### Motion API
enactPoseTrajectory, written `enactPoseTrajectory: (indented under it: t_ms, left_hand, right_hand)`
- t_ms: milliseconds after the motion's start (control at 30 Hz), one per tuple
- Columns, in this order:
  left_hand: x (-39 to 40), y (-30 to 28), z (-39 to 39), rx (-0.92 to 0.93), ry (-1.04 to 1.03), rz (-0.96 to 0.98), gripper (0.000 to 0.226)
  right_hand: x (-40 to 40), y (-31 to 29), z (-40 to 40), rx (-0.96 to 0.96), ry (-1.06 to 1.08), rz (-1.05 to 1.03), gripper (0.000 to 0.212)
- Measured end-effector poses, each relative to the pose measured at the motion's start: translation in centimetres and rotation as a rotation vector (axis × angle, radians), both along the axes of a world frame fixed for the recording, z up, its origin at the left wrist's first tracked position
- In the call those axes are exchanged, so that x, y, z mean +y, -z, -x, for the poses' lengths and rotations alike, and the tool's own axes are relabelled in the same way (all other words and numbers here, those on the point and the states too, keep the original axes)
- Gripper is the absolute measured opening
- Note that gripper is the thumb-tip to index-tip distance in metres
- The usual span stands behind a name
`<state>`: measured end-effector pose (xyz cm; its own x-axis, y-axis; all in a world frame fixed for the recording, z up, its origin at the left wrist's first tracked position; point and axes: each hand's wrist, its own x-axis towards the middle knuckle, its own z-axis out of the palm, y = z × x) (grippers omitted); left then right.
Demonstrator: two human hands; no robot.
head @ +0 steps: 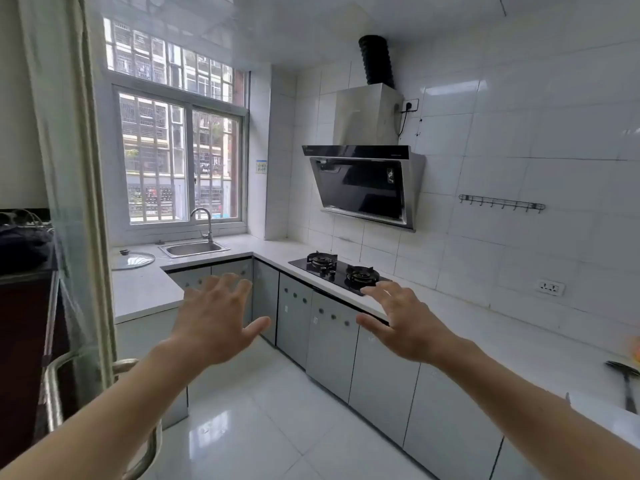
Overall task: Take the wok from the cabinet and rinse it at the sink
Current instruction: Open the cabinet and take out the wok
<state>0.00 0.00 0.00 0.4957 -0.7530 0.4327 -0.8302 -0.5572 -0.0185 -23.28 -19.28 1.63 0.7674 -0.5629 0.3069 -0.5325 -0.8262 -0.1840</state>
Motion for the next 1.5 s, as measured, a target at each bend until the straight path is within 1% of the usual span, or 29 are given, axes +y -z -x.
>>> enactPoseTrajectory:
  t_ms: [133,233,400,567,800,1000,1333,1500]
  left_hand:
    - [-2.1,0.7,0.1,-0.040,-0.029,-0.023,0.074]
    - [-5.2,0.8,0.7,-0.040,-0.056,-0.042,0.074]
    - [-13.2,0.6,2.2,0.058,-0.094,-0.043,0.078]
    - [-19.9,0.8,3.2,0.073,-0.115,-0.079,0.076]
    - [-26.5,1.3,1.4,0.110,-0.126,-0.078,0.080]
    - [-31.9,3.6,-4.0,0.126,-0.122,-0.058,0.077]
    - [-39.5,6.0,-19.0,0.124,-0.113,-0.035,0.077]
    - [-42.1,8.9,-23.7,0.168,-0.117,-0.102,0.075]
  right_hand:
    - [-2.7,1.1,-0.8,0.001,-0.044,-0.002,0.063]
    - [-6.3,2.2,-0.7,-0.007,-0.081,0.004,0.064]
    - [-14.3,3.4,0.6,0.003,-0.088,0.081,0.064]
    - [-21.3,3.9,1.2,0.050,-0.080,0.040,0.067]
    - [-27.5,3.5,-0.1,0.041,-0.087,0.039,0.066]
    - [-32.6,4.1,-5.1,0.065,-0.094,0.046,0.064]
    - [-41.1,4.8,-19.2,0.094,-0.080,0.058,0.066]
    - [-44.4,6.8,-26.9,0.111,-0.140,-0.034,0.066]
